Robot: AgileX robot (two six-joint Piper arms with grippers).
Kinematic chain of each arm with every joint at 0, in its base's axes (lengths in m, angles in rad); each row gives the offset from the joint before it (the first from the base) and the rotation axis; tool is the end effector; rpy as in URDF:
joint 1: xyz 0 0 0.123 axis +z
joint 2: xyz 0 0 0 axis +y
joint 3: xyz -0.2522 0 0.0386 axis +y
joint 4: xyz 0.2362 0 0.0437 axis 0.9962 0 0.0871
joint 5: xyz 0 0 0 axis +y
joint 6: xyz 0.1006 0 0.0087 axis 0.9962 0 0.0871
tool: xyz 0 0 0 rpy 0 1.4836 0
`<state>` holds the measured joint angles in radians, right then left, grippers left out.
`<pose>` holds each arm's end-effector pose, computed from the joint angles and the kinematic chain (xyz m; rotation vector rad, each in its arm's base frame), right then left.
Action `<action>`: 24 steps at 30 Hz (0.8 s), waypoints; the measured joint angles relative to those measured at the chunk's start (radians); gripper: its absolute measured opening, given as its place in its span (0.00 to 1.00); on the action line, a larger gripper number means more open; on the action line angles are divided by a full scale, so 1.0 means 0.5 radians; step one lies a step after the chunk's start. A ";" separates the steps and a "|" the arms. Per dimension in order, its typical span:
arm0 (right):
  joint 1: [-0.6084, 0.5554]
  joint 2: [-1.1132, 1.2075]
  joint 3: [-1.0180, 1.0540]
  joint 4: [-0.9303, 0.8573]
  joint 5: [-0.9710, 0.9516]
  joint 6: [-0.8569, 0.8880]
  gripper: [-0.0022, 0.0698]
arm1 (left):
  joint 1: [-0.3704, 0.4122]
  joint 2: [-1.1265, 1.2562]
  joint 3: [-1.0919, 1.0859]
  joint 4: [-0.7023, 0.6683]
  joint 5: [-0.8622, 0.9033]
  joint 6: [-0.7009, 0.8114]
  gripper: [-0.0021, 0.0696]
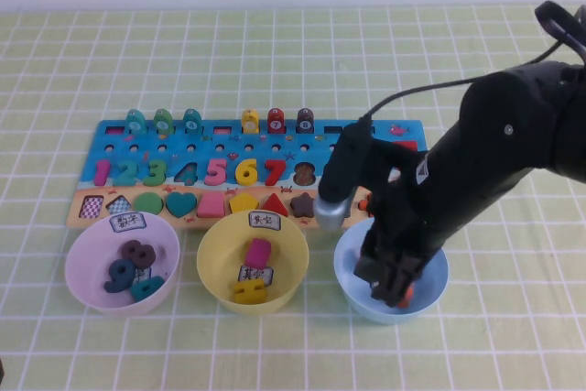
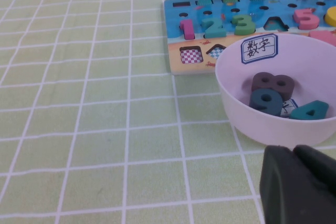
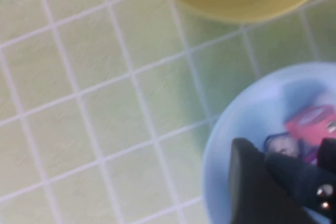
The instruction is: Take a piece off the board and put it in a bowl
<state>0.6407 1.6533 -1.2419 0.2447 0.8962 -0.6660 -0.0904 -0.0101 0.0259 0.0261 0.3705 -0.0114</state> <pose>0.2520 0.2117 0.2241 -1.5524 2.3004 0.2975 0.0805 -0.0063 0.1692 0.0901 1.8678 -0.0446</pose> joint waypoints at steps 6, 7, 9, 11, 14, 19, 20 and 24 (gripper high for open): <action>0.006 0.048 0.000 -0.026 -0.190 -0.009 0.33 | 0.000 0.000 0.000 0.000 0.000 0.000 0.02; 0.006 0.059 0.000 -0.026 -0.200 -0.009 0.33 | 0.000 0.000 0.000 0.000 0.000 0.000 0.02; 0.006 0.086 0.000 -0.028 -0.199 -0.009 0.33 | 0.000 0.000 0.000 0.000 0.000 0.000 0.02; 0.006 0.113 0.000 -0.028 -0.199 -0.012 0.33 | 0.000 0.000 0.000 0.000 0.000 0.000 0.02; 0.009 0.135 0.000 -0.031 -0.176 -0.014 0.33 | 0.000 0.000 0.000 0.000 0.000 0.000 0.02; 0.009 0.143 0.000 -0.031 -0.116 -0.014 0.39 | 0.000 0.000 0.000 0.000 0.000 0.000 0.02; 0.009 0.143 0.000 -0.031 -0.112 -0.014 0.45 | 0.000 0.000 0.000 0.000 0.000 0.000 0.02; 0.009 0.143 0.000 -0.037 -0.104 0.023 0.60 | 0.000 0.000 0.000 0.000 0.000 0.000 0.02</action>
<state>0.6451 1.7247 -1.2419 0.2260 0.8443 -0.6546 -0.0904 -0.0101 0.0259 0.0261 0.3705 -0.0114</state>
